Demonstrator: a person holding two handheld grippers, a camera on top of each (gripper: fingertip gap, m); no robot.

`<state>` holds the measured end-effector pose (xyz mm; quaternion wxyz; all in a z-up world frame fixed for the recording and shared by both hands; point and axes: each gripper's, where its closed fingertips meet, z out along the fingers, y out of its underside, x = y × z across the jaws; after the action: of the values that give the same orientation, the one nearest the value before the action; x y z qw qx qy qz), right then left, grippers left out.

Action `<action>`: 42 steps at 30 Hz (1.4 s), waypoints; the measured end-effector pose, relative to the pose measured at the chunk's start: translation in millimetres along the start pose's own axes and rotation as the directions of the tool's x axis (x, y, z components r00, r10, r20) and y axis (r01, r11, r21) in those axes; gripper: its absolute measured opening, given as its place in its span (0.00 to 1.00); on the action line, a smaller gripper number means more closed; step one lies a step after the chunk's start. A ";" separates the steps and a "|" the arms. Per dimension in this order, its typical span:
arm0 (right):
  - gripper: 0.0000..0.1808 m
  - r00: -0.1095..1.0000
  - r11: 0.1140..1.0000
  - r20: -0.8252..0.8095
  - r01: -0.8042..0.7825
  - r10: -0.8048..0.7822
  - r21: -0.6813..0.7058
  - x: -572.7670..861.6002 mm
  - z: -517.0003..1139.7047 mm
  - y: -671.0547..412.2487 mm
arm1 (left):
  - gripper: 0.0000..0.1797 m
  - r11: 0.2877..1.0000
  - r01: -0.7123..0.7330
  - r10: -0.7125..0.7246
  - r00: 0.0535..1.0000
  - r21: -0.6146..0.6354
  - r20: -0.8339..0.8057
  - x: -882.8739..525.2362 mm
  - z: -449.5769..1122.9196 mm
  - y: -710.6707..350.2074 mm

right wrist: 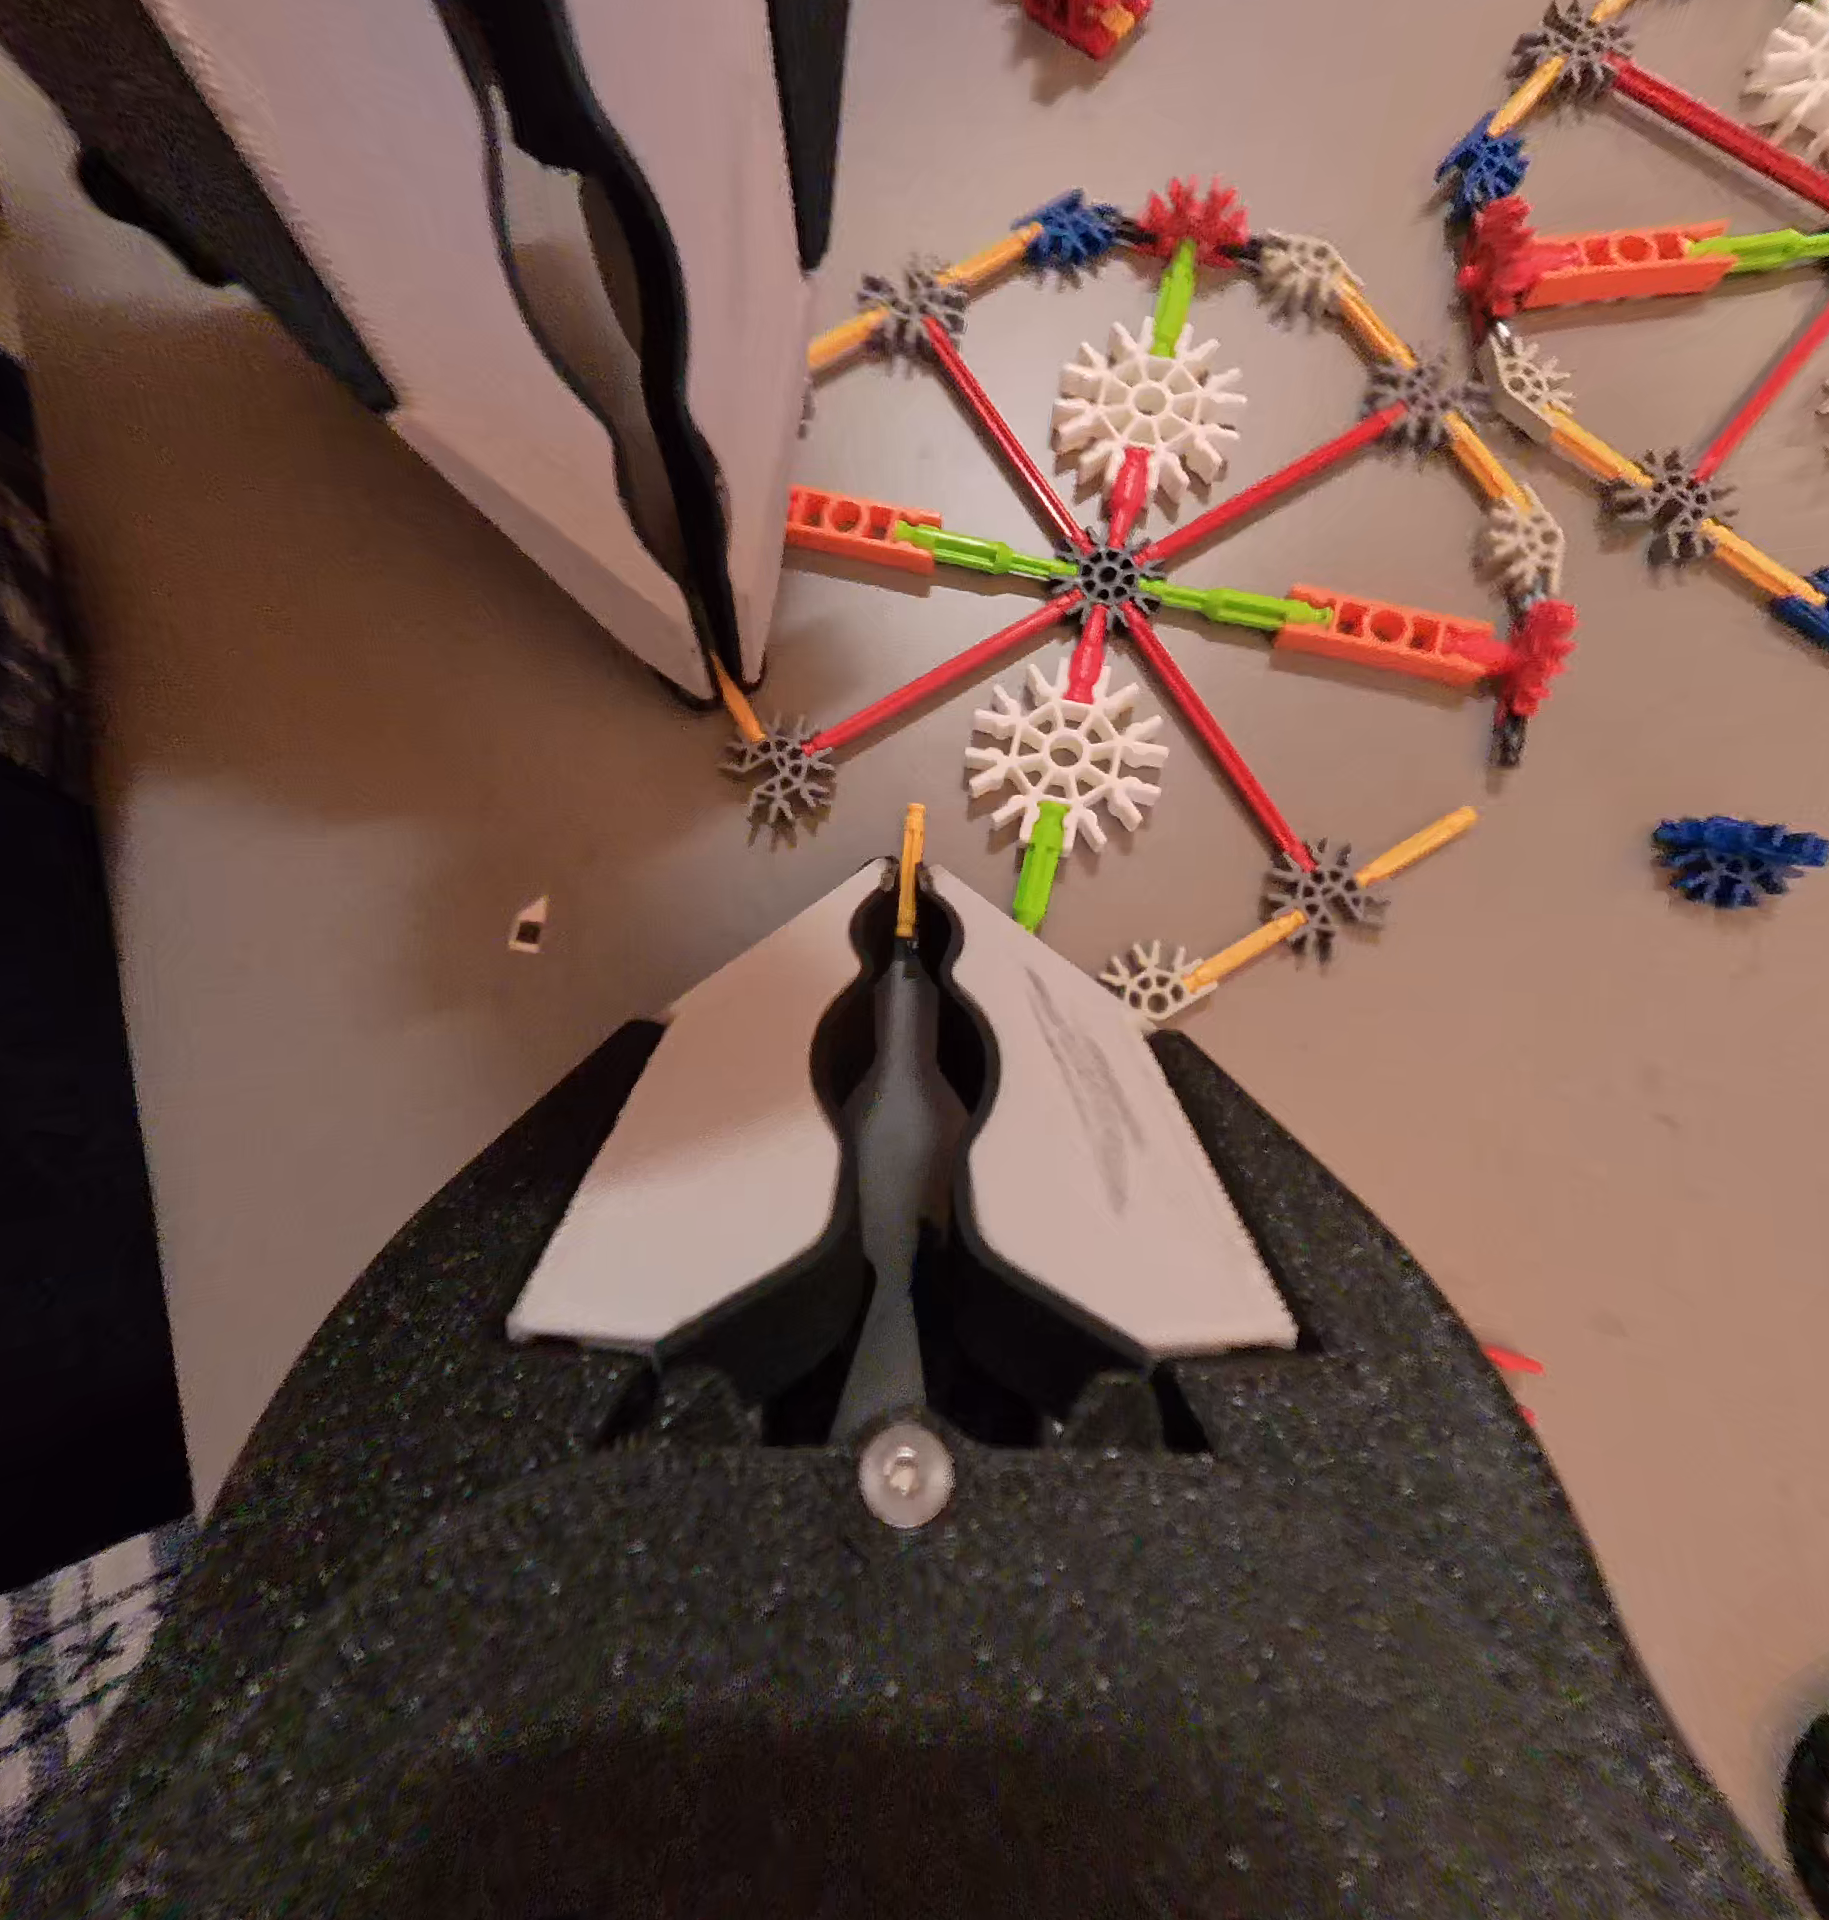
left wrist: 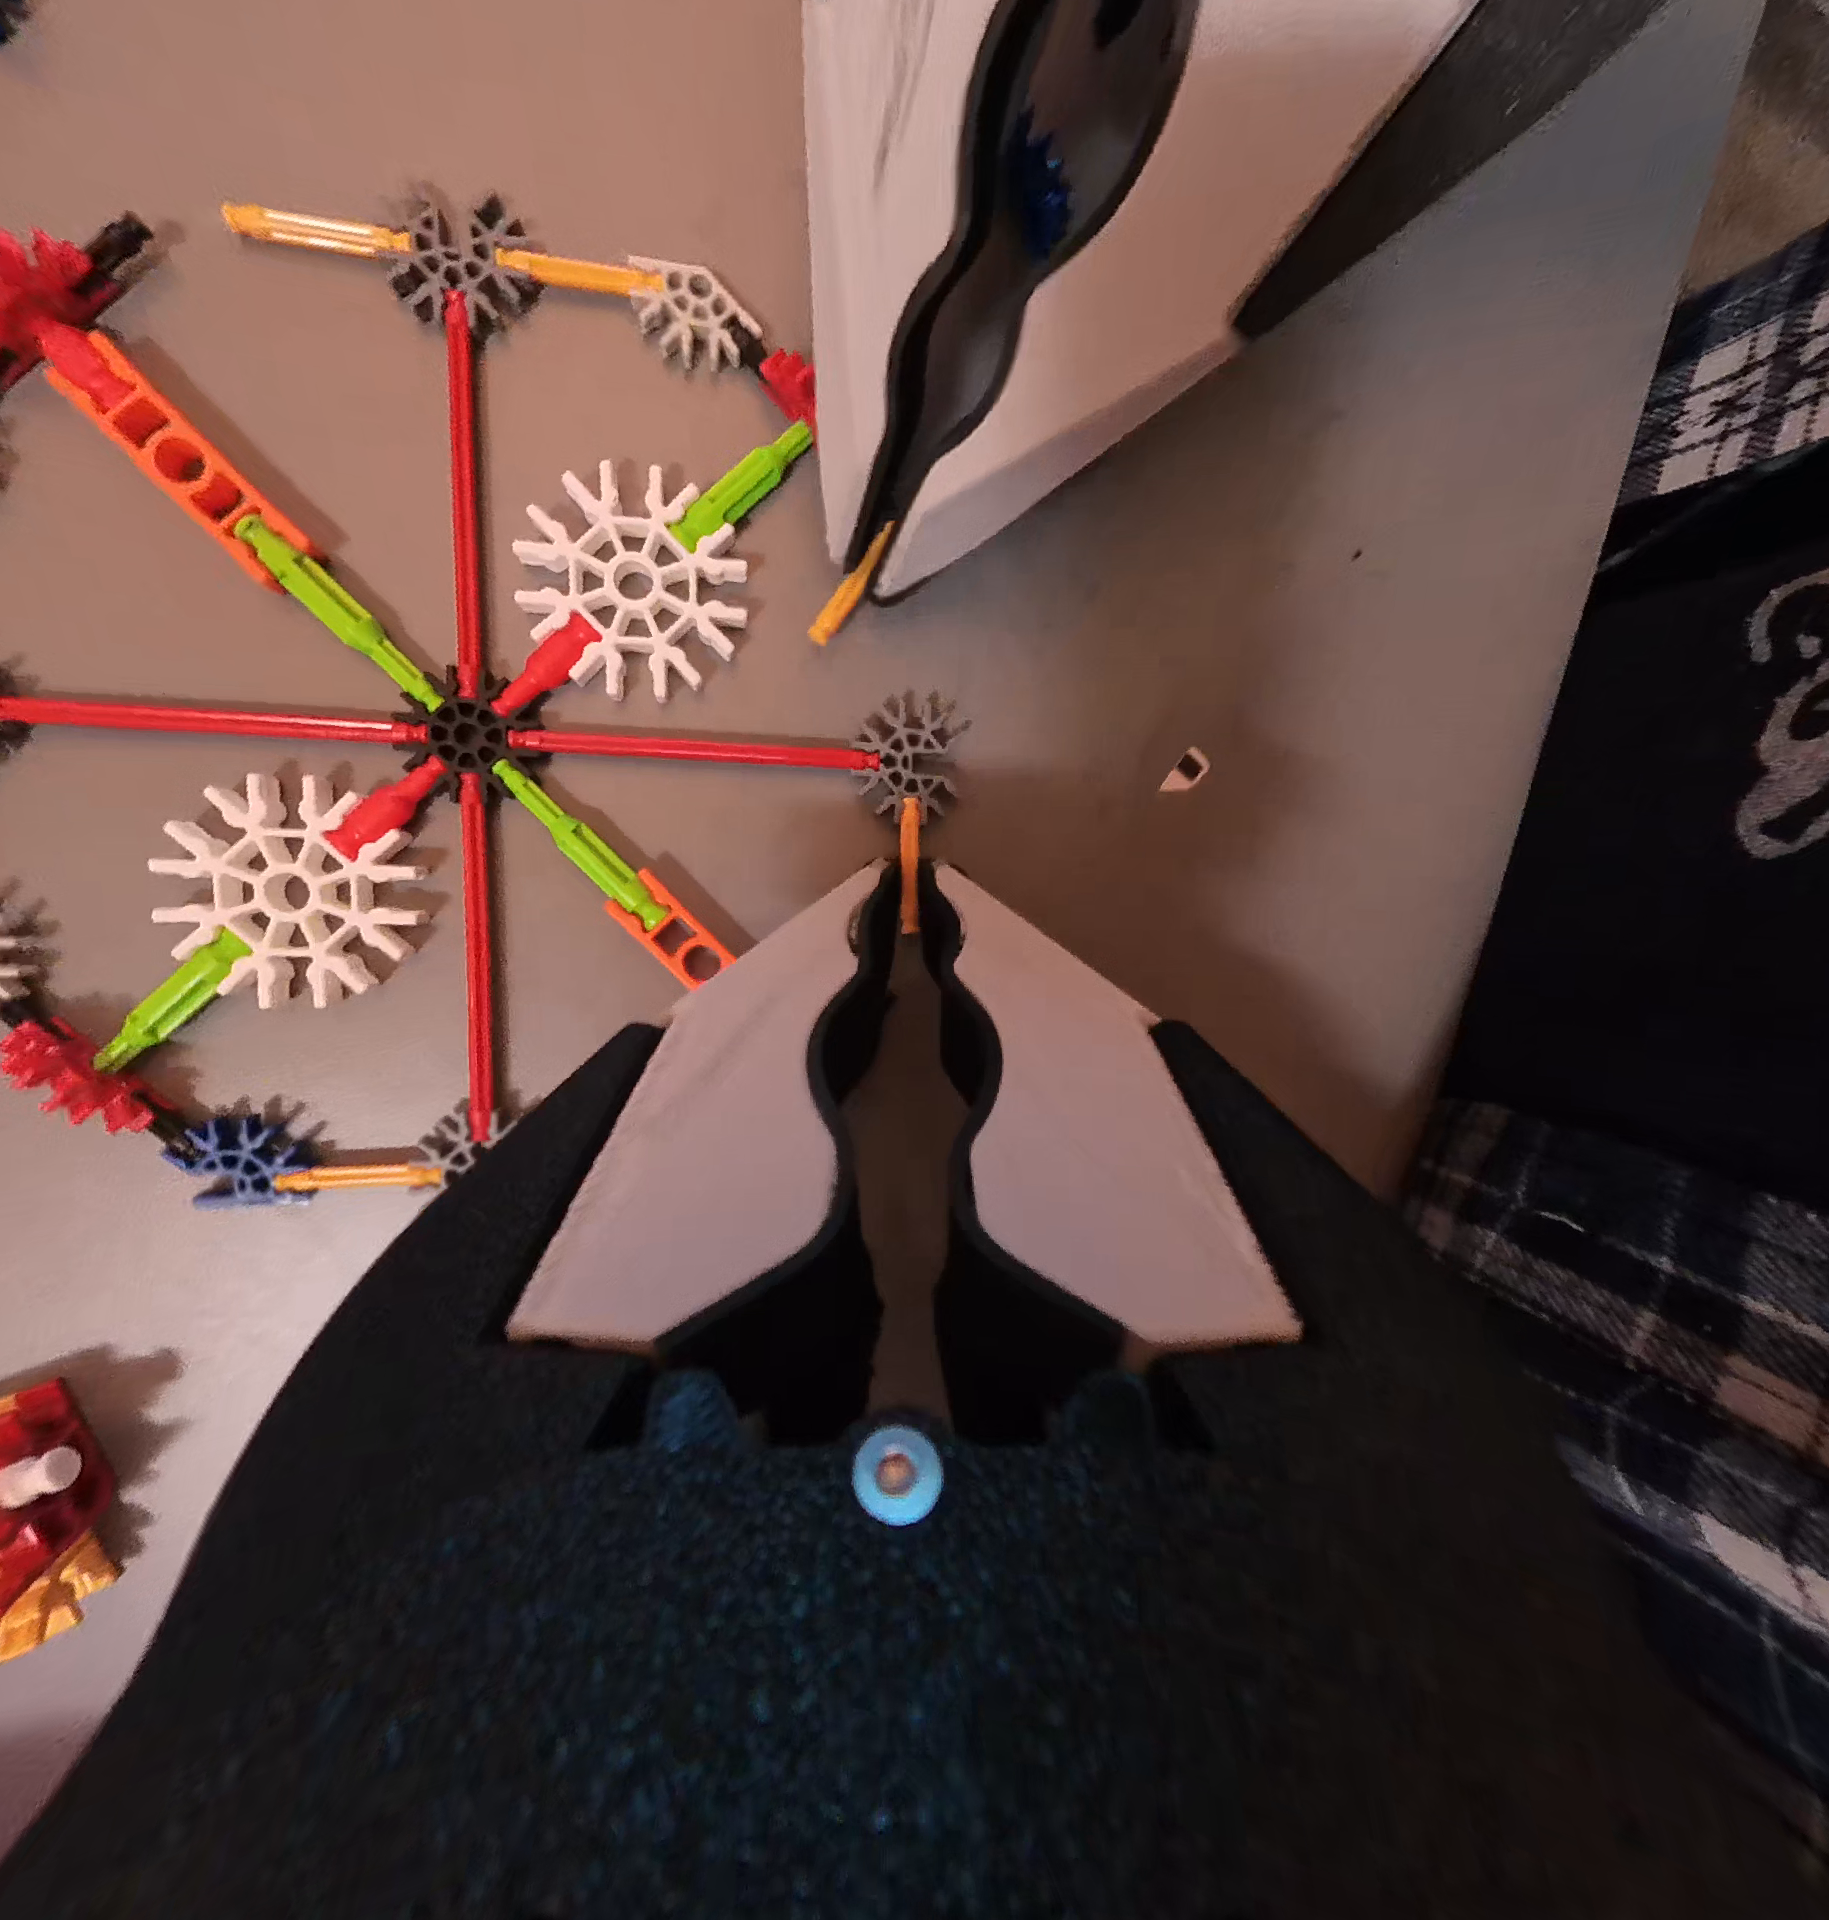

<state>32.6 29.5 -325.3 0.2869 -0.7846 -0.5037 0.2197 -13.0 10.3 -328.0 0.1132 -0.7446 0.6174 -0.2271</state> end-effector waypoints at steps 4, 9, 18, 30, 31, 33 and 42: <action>0.00 0.999 0.999 0.039 0.035 -0.036 0.033 -5.2 -4.4 -8.5 | 0.02 1.000 -0.010 0.010 0.999 0.002 0.034 -4.6 -2.7 1.7; 0.01 0.986 0.989 0.072 0.150 -0.150 0.003 -13.4 0.0 -11.4 | 0.01 0.999 -0.027 0.025 0.999 0.045 0.045 -2.2 -4.0 -6.3; 0.01 0.944 0.941 0.098 0.323 -0.314 -0.095 -16.2 7.0 -4.1 | 0.01 0.999 -0.023 0.021 0.998 0.031 0.061 -2.6 -0.2 0.0; 0.01 0.923 0.917 0.130 0.379 -0.363 -0.127 -17.2 10.9 -3.5 | 0.01 0.999 -0.019 0.016 0.998 0.046 0.060 -2.5 -0.2 0.2; 0.01 0.924 0.918 0.129 0.376 -0.361 -0.127 -17.2 11.1 -3.6 | 0.01 0.999 -0.019 0.017 0.998 0.047 0.059 -2.5 -0.3 0.2; 0.04 0.928 0.921 0.126 0.367 -0.352 -0.128 -16.9 10.6 -3.7 | 0.01 0.999 -0.016 0.014 0.998 0.051 0.056 -2.5 -0.4 0.4; 0.00 0.957 0.958 0.124 0.272 -0.261 -0.084 -16.0 6.7 -15.3 | 0.01 0.999 -0.014 0.012 0.999 0.052 0.050 -2.6 -0.4 0.5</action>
<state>11.8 21.4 -319.1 0.2457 -0.7094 -0.6306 0.1968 -14.0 12.7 -328.4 0.1496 -0.7428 0.6131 -0.2238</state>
